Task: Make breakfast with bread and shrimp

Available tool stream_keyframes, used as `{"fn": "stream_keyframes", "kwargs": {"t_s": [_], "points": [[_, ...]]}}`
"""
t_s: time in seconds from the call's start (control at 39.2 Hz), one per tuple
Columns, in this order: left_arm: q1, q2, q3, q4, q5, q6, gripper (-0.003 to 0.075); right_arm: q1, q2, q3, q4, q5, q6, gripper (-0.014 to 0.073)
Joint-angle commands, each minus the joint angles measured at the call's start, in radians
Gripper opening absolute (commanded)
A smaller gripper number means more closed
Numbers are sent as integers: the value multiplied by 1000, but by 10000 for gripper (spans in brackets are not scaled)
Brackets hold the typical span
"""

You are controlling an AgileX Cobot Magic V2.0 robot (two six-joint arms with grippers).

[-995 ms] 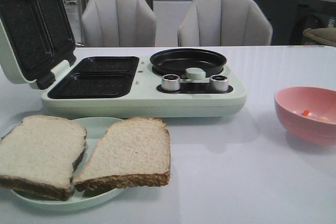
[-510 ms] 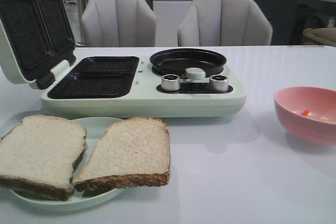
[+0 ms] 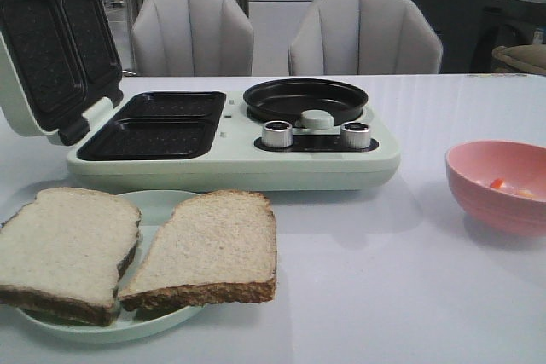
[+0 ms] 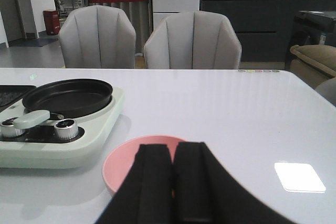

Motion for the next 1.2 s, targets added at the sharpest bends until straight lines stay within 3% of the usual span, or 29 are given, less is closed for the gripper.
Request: {"fn": "stream_keyframes", "kwargs": {"t_s": [0.0, 0.36, 0.59, 1.02, 1.17], "points": [[-23, 18, -29, 25, -61, -6, 554, -1, -19, -17, -12, -79, -12, 139], [-163, 18, -28, 204, 42, 74, 554, -1, -19, -17, -12, -79, -12, 139], [-337, 98, -28, 501, 209, 74, 554, -1, -19, -17, -12, -79, -12, 139], [-790, 442, -26, 737, 334, 76, 553, -1, -19, -17, -12, -79, -12, 139], [-861, 569, -26, 832, 334, 76, 553, -1, -19, -17, -12, -79, -12, 139]]}}
